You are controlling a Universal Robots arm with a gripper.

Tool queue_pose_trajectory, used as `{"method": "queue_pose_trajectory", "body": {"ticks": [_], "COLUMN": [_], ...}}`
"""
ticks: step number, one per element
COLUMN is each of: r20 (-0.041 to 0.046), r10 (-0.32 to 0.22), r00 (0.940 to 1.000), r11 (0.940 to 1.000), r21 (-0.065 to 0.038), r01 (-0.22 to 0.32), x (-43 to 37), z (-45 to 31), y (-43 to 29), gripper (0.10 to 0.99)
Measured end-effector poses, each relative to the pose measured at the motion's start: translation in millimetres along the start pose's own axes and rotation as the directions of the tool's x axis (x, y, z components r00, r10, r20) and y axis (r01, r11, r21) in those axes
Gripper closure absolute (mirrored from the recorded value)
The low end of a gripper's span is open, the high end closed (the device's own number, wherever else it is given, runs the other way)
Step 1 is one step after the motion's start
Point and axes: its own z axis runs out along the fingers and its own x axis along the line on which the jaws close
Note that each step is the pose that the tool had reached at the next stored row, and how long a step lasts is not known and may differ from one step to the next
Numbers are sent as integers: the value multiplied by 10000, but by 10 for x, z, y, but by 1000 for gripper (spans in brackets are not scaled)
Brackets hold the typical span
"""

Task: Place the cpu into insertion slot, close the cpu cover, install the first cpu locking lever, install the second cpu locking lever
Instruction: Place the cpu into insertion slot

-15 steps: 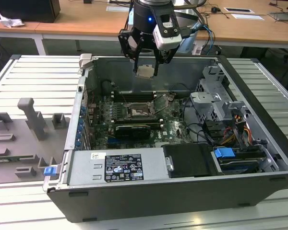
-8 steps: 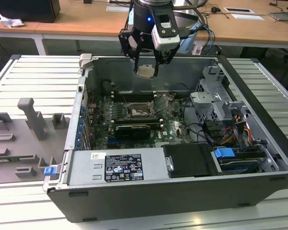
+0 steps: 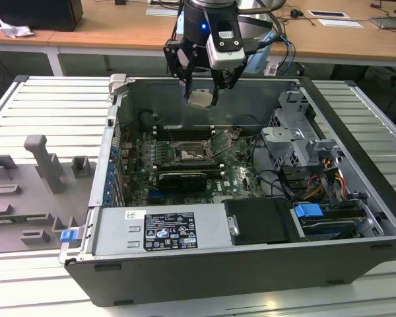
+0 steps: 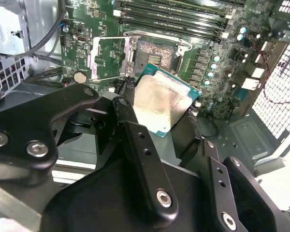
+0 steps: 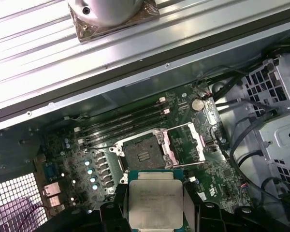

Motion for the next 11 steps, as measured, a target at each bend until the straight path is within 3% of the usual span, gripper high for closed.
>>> {"method": "queue_pose_trajectory", "body": {"ticks": [11], "r20": [26], "r10": [307], "r00": [9995], "r11": [9995], "r21": [-6], "r01": [-307], "x": [0], "z": [18], "y": [-2], "gripper": [545]}}
